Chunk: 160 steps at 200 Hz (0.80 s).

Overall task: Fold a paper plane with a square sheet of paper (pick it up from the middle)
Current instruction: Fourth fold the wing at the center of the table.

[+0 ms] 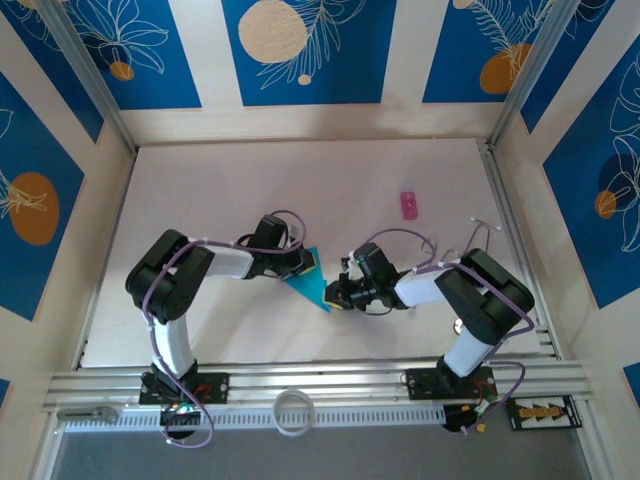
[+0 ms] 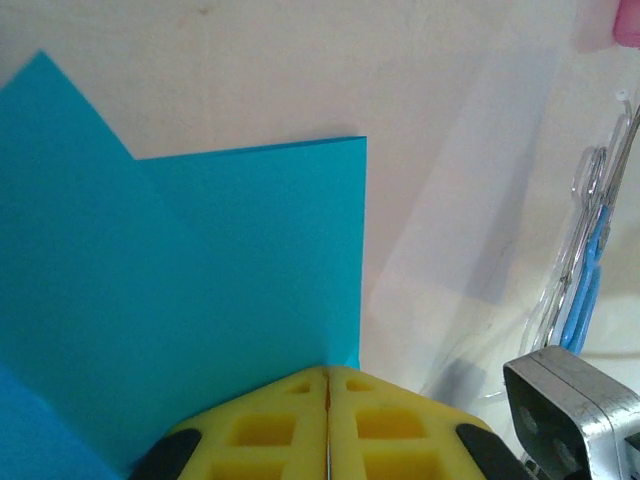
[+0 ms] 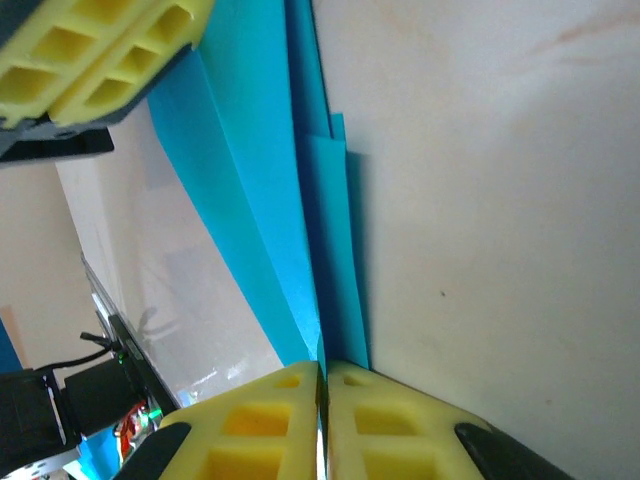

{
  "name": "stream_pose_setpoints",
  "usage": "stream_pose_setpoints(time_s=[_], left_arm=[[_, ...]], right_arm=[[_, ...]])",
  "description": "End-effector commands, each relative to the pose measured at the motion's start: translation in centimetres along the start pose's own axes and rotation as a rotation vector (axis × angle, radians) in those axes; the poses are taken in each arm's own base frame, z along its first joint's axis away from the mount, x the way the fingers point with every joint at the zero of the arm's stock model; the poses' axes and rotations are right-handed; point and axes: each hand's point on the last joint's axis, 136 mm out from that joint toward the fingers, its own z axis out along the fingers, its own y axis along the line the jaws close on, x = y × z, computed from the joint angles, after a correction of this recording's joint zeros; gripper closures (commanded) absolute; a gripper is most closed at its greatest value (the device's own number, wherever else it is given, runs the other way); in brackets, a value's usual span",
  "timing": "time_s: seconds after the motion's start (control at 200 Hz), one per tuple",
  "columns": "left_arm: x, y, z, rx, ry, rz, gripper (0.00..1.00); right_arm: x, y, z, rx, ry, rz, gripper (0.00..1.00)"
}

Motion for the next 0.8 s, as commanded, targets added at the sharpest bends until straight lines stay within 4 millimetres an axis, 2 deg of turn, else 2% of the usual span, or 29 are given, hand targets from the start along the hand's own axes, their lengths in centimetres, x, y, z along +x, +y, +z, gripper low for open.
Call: stream_pose_setpoints(time_s=[0.0,0.09,0.365,0.545,0.795], left_arm=[[1.3,2.8,0.5,-0.087,0.034,-0.030,0.92],[1.2,2.8,0.4,-0.086,0.032,-0.032,0.92],[1.3,3.0,0.4,-0.088,0.031,-0.037,0.93],[1.3,3.0,0.3,-0.086,0.027,-0.041,0.93],[1.3,3.0,0.3,-0.082,0.026,-0.043,0.94]], right_arm=[[2.8,-2.1,-0.3,0.056,0.107,0.052,0.89],[3.0,-2.6,-0.3,0.060,0.110,0.069,0.90],[3.7,-1.7,-0.6,0.029,0.169,0.046,0.90],[4.0,-2.9,-0.9,0.093,0.175,0.051,0.92],[4.5,-3.0,-1.0,0.107,0.200,0.040,0.89]])
